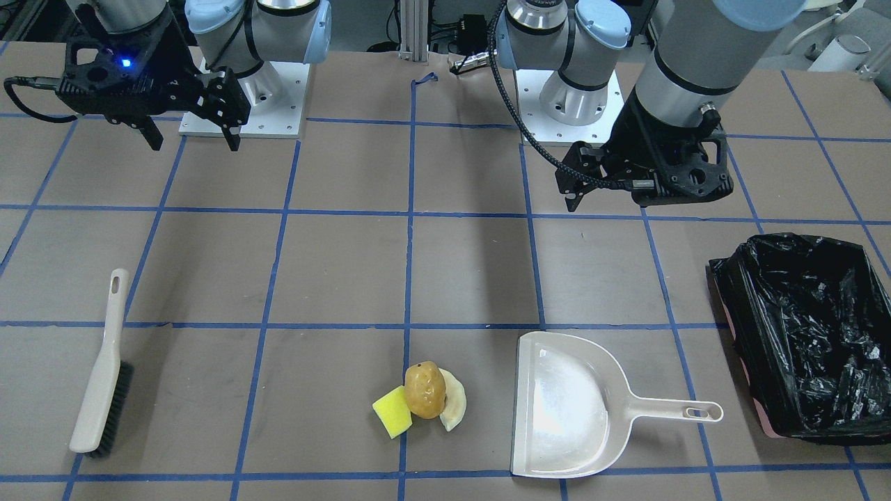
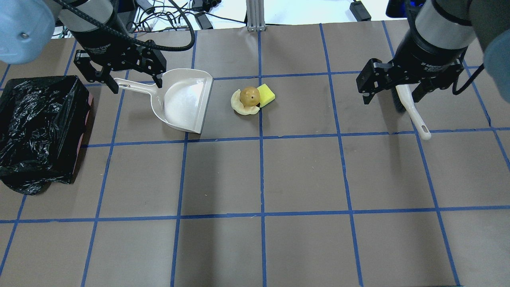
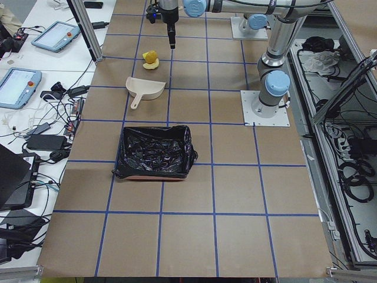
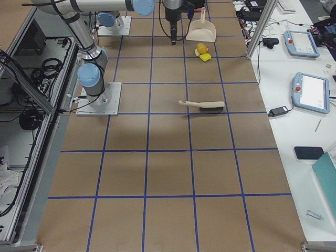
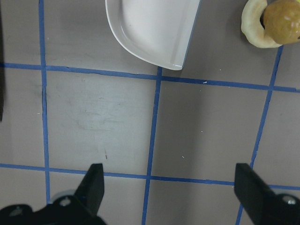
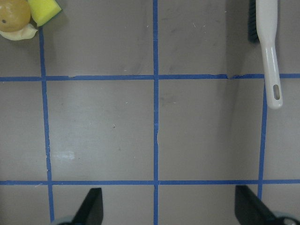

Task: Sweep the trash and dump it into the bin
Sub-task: 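Grasp the white dustpan handle with the left gripper while the right grasps the brush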

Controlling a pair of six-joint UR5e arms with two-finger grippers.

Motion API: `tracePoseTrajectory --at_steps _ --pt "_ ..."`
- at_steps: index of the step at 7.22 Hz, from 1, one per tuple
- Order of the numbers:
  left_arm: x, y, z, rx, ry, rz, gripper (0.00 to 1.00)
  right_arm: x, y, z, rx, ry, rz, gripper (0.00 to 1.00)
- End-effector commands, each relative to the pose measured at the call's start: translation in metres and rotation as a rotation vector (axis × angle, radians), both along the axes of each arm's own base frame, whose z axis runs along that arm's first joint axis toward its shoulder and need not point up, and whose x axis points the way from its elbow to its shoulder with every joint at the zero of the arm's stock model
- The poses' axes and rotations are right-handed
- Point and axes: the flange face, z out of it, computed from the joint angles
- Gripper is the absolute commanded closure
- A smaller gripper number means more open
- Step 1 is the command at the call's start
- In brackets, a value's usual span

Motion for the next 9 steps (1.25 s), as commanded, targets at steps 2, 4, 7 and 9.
tracePoseTrajectory --at_steps 2,4,7,9 --pt "0.000 -0.001 -0.004 0.009 0.000 -0.002 0.00 0.000 0.005 -0.005 0.053 0.000 -0.002 0.00" --pt "0.019 -0.010 0.001 -0.044 -0.026 -0.278 0.00 -0.001 0.008 -0.007 0.074 0.010 -0.018 0.00" --pt "0.046 -0.046 -0.024 -0.087 -0.035 -0.677 0.00 -0.050 -0.010 -0.011 0.052 0.011 -0.066 0.00" --pt "0.048 -0.063 -0.047 -0.064 -0.027 -1.045 0.00 -0.102 -0.035 -0.031 0.059 0.033 -0.061 0.00"
